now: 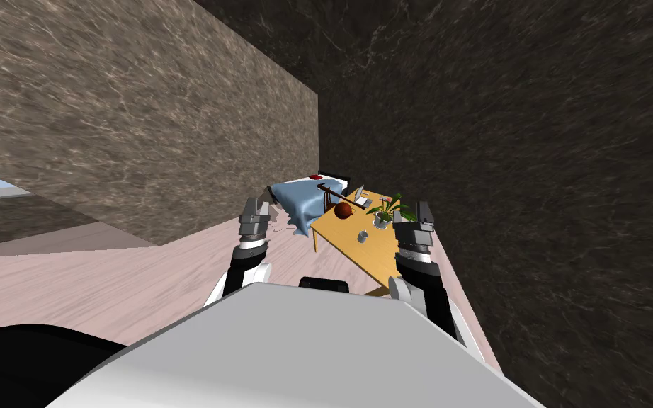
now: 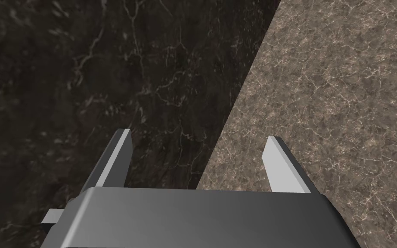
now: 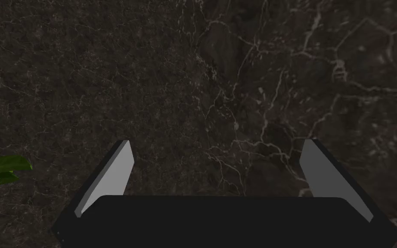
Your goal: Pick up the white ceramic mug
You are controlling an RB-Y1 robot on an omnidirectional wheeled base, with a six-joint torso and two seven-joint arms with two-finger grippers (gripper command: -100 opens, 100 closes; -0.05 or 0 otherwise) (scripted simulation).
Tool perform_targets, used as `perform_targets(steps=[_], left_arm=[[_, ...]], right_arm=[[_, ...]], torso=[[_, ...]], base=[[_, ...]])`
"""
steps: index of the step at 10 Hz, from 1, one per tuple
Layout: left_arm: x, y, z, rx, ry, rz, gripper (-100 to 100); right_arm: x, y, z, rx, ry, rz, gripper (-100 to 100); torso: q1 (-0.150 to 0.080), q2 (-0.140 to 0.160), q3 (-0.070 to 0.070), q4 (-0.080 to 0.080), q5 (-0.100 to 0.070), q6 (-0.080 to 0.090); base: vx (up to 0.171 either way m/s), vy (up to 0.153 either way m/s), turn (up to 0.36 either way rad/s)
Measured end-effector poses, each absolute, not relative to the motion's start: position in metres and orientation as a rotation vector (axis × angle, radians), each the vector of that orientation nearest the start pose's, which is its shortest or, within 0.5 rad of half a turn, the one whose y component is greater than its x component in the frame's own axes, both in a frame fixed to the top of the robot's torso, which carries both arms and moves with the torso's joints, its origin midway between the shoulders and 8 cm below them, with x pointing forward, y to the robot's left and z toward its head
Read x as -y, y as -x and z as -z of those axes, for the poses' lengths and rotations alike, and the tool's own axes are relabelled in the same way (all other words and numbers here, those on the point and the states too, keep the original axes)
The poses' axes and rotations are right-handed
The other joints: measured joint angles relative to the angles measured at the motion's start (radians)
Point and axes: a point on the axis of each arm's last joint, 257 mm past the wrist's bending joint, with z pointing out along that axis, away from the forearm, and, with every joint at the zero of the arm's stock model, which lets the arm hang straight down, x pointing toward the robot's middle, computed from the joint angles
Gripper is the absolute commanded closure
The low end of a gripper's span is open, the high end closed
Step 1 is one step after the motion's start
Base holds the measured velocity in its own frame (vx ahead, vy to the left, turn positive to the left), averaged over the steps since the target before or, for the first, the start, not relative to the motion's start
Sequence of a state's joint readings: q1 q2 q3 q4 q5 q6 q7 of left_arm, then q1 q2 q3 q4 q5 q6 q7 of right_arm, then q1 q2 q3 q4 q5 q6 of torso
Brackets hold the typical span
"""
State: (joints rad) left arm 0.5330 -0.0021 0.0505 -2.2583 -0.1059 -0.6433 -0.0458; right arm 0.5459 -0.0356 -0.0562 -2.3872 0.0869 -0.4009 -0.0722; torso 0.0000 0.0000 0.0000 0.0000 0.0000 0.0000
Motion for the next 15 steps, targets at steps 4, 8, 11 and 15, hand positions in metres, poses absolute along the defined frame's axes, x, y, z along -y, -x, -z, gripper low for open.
perform_targets(steps=[4,8,11,15], left_arm=[[-0.278,-0.321,-0.03,-0.627,0.49,1.158,0],[-0.278,-0.321,-0.03,-0.627,0.49,1.158,0],[-0.279,-0.321,-0.03,-0.627,0.49,1.158,0],[-0.279,-0.321,-0.03,-0.627,0.49,1.158,0]], right_arm=[[0.274,-0.345,0.006,-0.83,-0.629,-1.201,-100],[0.261,-0.353,0.07,-1.003,-0.651,-1.157,-100],[0.259,-0.35,0.108,-1.097,-0.666,-1.13,-100],[0.255,-0.343,0.176,-1.28,-0.664,-1.082,-100]], torso=[[0.013,0.001,0.001,0.0,0.003,0.0],[0.009,0.002,0.001,0.0,0.002,0.0],[0.005,0.001,0.0,0.0,0.001,0.0],[0.005,-0.002,-0.001,0.0,0.001,0.0]], base=[[-0.013,0.181,0.042],[-0.017,0.141,0.065],[0.004,0.089,0.07],[0.022,0.084,0.091]])
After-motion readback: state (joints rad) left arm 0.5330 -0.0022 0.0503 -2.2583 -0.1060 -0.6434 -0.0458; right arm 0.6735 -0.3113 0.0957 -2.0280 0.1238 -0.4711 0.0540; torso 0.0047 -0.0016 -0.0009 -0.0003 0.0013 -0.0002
